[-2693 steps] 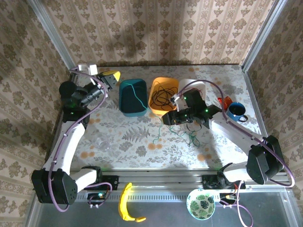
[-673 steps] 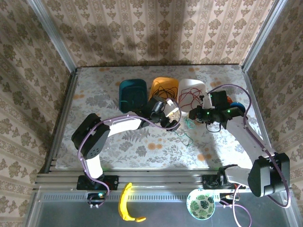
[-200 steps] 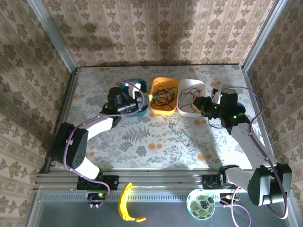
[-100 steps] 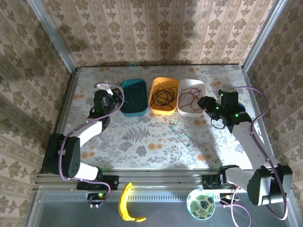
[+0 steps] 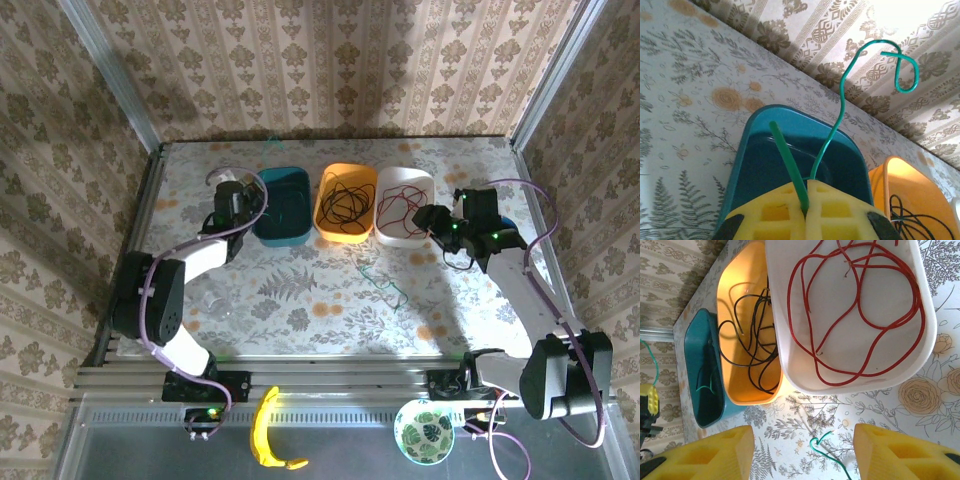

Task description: Untangle the cables

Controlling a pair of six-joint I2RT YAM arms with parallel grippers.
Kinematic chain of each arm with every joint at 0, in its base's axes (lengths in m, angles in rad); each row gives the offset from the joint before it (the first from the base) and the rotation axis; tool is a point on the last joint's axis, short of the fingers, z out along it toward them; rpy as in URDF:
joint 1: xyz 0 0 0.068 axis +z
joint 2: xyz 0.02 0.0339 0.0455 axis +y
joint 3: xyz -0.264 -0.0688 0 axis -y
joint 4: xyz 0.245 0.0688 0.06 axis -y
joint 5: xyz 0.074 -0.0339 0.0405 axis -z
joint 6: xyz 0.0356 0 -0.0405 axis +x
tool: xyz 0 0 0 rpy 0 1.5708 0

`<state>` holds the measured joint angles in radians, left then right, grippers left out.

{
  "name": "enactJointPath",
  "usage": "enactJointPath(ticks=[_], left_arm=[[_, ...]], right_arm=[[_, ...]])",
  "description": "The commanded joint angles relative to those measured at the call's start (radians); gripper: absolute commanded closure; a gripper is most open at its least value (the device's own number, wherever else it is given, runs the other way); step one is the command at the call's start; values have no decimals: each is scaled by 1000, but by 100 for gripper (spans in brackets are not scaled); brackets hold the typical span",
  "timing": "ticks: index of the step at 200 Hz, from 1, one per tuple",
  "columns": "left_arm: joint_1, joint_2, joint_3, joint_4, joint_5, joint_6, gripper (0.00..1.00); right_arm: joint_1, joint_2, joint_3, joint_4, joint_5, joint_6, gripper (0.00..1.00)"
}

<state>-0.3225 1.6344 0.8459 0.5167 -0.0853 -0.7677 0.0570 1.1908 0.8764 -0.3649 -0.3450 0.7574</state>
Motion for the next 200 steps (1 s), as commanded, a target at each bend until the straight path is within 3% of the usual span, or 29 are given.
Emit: enactJointPath(ticks=[1, 63, 77, 98, 110, 150, 176, 200], left_arm=[[-32, 43, 69, -45, -10, -115, 100], [-98, 2, 70, -236, -110, -177, 93], [-101, 1, 69, -249, -104, -182, 76], [-101, 0, 73, -210, -60, -157, 31], [-101, -10, 90, -195, -26, -116, 20], [-128, -100, 117, -216, 46, 117, 16], [-210, -135, 127, -338, -13, 301, 15], [-242, -147, 79, -348, -78, 288, 15]], right_arm=[[6, -9, 32, -40, -9, -21, 44], [6, -38, 13, -62, 3, -35, 44], [6, -32, 10, -53, -8, -35, 44], [21, -8, 24, -73, -15, -57, 43], [44, 12, 40, -109, 2, -86, 43], [171, 98, 89, -304, 100, -207, 43], [284, 163, 94, -427, 220, -291, 43], [357, 251, 83, -482, 306, -323, 43]])
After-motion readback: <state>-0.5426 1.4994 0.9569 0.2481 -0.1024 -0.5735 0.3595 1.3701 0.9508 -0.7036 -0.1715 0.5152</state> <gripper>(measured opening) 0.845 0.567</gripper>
